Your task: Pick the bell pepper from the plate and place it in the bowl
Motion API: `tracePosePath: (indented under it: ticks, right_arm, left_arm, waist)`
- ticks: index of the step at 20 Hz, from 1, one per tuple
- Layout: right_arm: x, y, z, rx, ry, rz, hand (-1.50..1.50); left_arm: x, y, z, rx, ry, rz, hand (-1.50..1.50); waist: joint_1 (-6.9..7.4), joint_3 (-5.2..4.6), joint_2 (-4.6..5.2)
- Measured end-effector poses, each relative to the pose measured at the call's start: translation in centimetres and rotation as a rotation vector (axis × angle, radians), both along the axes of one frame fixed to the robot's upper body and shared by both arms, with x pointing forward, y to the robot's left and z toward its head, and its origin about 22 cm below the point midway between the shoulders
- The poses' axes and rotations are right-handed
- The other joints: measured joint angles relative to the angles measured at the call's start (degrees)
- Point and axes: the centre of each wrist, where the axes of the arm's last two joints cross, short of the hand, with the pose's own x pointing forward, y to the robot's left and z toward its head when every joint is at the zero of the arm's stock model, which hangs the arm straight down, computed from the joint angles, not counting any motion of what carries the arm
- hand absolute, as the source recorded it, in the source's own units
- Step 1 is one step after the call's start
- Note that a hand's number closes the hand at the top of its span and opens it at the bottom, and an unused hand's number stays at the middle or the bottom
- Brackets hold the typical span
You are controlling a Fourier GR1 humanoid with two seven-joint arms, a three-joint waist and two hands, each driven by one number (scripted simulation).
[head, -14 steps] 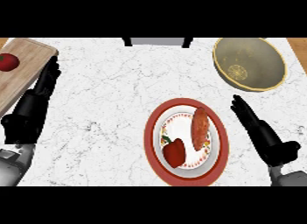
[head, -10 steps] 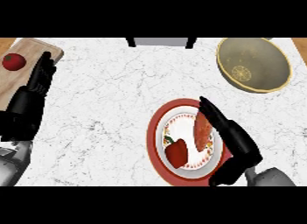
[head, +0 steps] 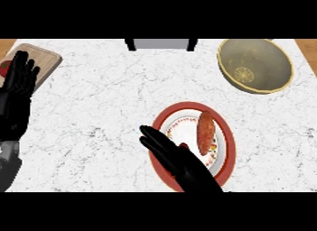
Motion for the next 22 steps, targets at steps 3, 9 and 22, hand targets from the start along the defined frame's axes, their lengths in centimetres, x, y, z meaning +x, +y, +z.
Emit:
tracePosePath:
  ticks: [3, 9, 22]
  right_arm:
    - [-2.9, 1.0, 0.8, -0.059, -0.086, 0.000, -1.50]
    - [-4.7, -1.4, 4.4, -0.291, -0.189, -0.100, -1.50]
    - [-6.2, -4.9, 12.5, -0.976, -0.127, -0.119, -1.50]
  left_arm:
    - [-0.4, 1.3, -0.9, -0.025, -0.006, 0.005, 0.00]
    - [-0.3, 3.5, -1.2, -0.038, -0.006, 0.023, 0.00]
    - [0.6, 3.8, -1.5, -0.041, -0.024, 0.007, 0.00]
  waist:
    - [-0.46, 0.12, 0.13]
    - [-1.37, 0.16, 0.16]
    - [-0.73, 0.11, 0.57]
